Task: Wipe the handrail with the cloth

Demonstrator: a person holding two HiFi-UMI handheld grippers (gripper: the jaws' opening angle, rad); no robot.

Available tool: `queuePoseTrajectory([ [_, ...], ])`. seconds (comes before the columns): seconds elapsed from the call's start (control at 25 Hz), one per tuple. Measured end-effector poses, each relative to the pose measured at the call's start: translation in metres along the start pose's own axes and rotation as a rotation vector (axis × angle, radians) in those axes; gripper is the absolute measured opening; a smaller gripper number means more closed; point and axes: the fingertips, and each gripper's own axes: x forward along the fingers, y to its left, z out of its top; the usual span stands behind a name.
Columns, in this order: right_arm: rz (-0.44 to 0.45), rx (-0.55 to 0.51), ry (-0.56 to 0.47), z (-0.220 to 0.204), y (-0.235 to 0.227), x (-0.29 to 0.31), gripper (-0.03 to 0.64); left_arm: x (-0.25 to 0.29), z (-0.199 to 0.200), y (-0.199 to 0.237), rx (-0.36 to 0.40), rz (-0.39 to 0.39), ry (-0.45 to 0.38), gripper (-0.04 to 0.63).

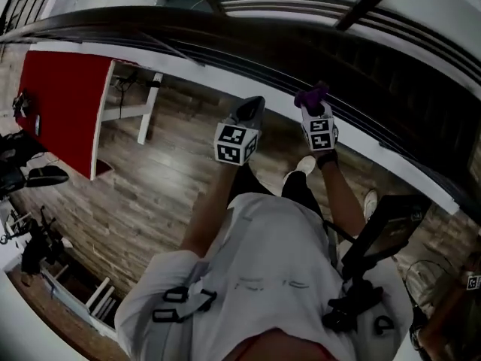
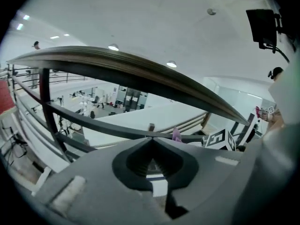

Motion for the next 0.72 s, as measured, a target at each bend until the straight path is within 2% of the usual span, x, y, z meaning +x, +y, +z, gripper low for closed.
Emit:
queuePoseTrajectory([
  [0.12, 0.137, -0.089, 0.012, 0.039, 0.073, 0.055, 0.091, -0.034, -0.006, 0.065, -0.064, 0.116, -0.024, 0.002],
  [0.28, 0.236, -0.143, 0.015, 0.075, 0.147, 0.121, 0.090, -0.065, -0.015, 0.136, -0.112, 0.216, -0.037, 0.002],
  [0.52, 0.305, -0.192, 0.009, 0.138, 0.227, 0.212, 0.089, -0.095, -0.017, 0.231, -0.162, 0.305, -0.047, 0.002],
  [0.72, 0.308, -0.275, -0.028, 0.187, 0.274, 0.288, 0.089, -0.103, -0.021, 0.297, -0.168, 0.345, -0.045, 0.001],
])
